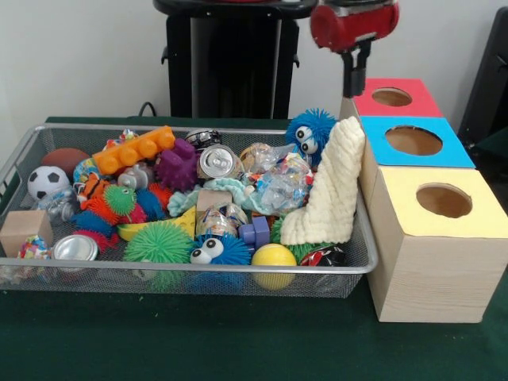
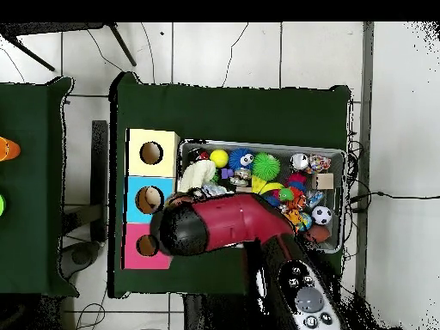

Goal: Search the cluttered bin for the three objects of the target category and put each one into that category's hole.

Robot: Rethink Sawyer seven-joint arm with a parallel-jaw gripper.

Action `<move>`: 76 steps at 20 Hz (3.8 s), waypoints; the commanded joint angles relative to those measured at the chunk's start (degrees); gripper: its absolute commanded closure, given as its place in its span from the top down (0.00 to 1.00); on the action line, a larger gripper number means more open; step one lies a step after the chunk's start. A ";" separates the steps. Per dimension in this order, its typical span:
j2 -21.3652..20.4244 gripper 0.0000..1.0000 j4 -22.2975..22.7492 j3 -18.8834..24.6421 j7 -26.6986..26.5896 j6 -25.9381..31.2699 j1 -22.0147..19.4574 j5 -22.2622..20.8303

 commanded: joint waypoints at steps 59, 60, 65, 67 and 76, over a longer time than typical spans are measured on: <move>24.33 0.00 -37.37 11.73 -43.07 34.31 -26.46 -22.70; 24.46 1.00 -37.58 11.80 -44.27 35.14 -26.40 -23.00; 23.75 1.00 -38.64 10.21 -48.09 42.19 -24.90 -25.05; 23.15 1.00 -38.51 8.80 -48.84 44.67 -24.94 -26.92; 24.82 1.00 -37.59 8.08 -51.12 45.89 -24.19 -32.59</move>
